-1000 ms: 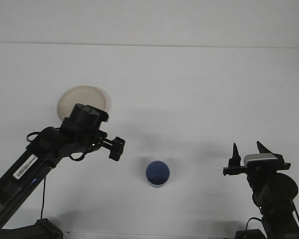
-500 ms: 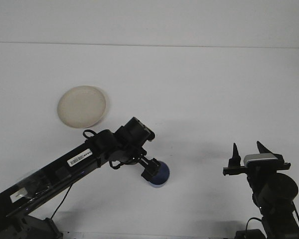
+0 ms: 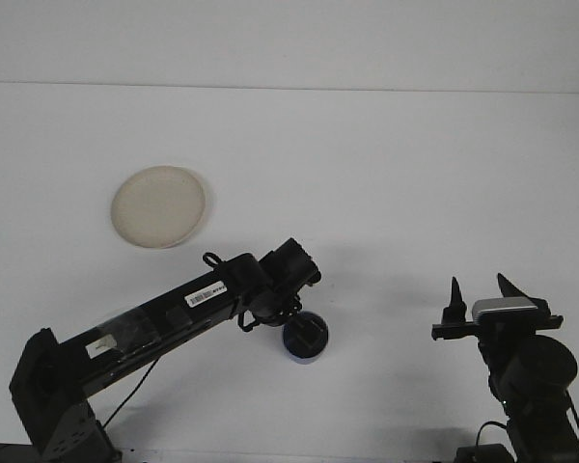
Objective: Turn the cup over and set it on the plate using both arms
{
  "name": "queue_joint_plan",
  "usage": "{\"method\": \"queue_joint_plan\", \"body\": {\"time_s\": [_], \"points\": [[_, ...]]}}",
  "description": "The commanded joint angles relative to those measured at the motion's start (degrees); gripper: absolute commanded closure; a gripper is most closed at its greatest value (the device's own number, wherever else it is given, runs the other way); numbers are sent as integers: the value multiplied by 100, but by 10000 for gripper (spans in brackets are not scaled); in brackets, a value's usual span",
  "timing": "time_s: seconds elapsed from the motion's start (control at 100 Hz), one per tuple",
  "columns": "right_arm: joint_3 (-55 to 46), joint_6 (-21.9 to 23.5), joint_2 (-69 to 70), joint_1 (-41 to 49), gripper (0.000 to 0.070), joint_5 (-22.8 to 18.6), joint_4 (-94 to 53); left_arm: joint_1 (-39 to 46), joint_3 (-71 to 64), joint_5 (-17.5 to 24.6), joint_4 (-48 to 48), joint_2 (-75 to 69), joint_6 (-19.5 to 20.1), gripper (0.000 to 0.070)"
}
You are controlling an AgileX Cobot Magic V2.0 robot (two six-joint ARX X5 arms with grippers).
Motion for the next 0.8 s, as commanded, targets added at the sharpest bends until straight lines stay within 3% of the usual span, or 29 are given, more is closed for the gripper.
{"method": "queue_joint_plan", "body": {"time_s": [0.0, 0.07, 0.19, 0.38, 0.57, 0.79], "points": [[46, -31, 17, 13, 219, 20, 72, -63, 122, 13, -2, 151, -46, 118], [46, -31, 17, 13, 219, 20, 72, -63, 122, 13, 0, 212, -26, 154], [46, -31, 17, 13, 219, 20, 72, -63, 122, 13, 4, 258, 35, 400], [46, -31, 17, 13, 219, 20, 72, -63, 122, 15, -15, 264, 199, 700], [46, -31, 17, 13, 218, 20, 72, -39, 205, 11, -125, 264, 216, 694], [46, -31, 17, 13, 219, 20, 72, 345, 984, -28, -778, 254, 531, 694]]}}
